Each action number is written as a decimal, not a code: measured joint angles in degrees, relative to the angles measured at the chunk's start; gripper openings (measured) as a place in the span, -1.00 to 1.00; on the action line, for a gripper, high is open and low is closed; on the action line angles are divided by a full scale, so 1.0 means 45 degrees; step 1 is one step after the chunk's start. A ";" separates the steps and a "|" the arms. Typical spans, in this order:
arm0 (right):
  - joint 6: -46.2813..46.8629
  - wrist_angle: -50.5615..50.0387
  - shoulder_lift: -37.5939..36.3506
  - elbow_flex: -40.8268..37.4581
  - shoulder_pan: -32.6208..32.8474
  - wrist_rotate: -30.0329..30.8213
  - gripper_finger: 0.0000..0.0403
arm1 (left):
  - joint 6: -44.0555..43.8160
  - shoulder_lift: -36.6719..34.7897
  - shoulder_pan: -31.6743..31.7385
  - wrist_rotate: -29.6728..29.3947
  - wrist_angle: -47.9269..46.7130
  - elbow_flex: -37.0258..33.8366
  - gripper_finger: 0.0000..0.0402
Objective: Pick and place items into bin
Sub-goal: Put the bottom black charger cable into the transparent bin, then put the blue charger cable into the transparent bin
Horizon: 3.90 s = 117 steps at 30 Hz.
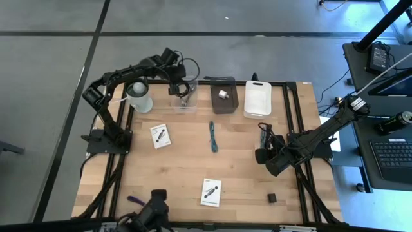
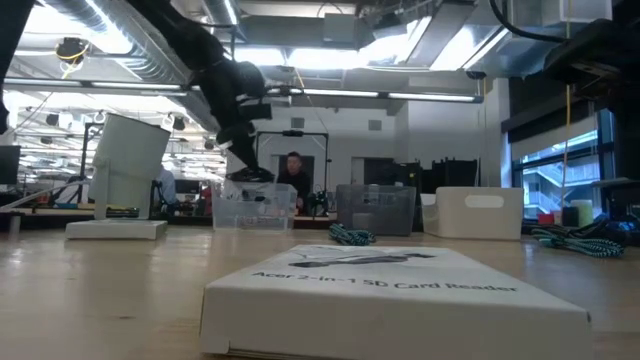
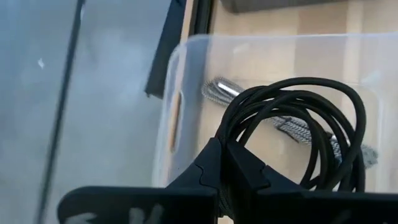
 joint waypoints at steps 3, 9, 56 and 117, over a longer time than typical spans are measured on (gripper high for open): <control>0.0001 0.0000 0.0000 0.0000 -0.0070 0.0000 -0.98 | 0.1484 0.0000 -0.0254 -0.0087 -0.0113 0.0225 -0.99; -0.0011 0.0000 0.0000 -0.0001 -0.0400 -0.0005 -0.98 | 0.3612 0.0310 -0.0729 -0.0493 -0.0156 0.0252 -0.99; -0.2129 -0.0500 0.0000 0.0000 -0.0583 0.1009 -0.98 | -0.5068 -0.1938 -0.3124 -0.3517 0.0416 0.0243 -0.63; -0.8777 0.0814 0.0000 0.0002 -0.0583 0.2691 -0.98 | -2.3074 0.0780 -2.2165 -0.2649 -0.5878 -0.0491 -0.21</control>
